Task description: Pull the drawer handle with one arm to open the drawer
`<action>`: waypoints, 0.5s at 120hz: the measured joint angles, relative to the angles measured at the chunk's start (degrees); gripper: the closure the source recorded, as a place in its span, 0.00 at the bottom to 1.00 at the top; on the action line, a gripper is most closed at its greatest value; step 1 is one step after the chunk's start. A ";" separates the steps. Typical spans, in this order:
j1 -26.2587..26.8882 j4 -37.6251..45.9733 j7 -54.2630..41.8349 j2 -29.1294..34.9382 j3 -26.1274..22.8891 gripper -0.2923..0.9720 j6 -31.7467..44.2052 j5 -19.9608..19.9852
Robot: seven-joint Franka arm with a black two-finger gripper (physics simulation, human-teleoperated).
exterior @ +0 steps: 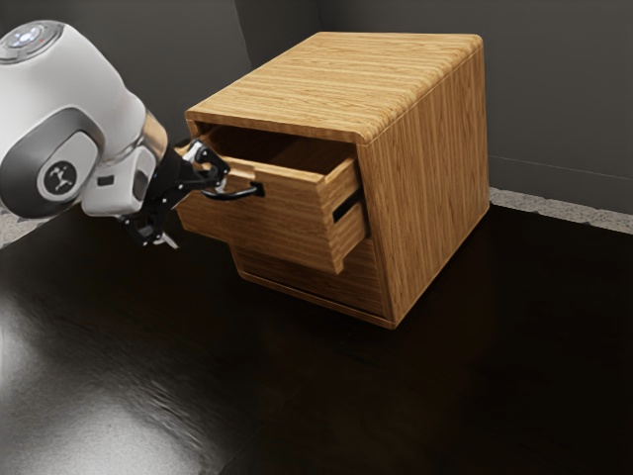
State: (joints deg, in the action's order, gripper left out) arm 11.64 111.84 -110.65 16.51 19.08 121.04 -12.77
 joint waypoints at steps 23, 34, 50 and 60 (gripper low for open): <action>-0.43 3.12 0.36 3.01 -0.01 0.23 0.11 -1.09; -0.78 4.54 0.49 4.67 0.00 0.24 0.15 -1.27; -0.88 6.13 0.66 6.12 -0.27 0.24 0.19 -1.39; -0.92 7.03 0.74 6.82 -0.44 0.24 0.21 -1.38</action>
State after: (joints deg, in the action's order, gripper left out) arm 10.72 118.87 -109.90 23.33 18.65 121.25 -14.15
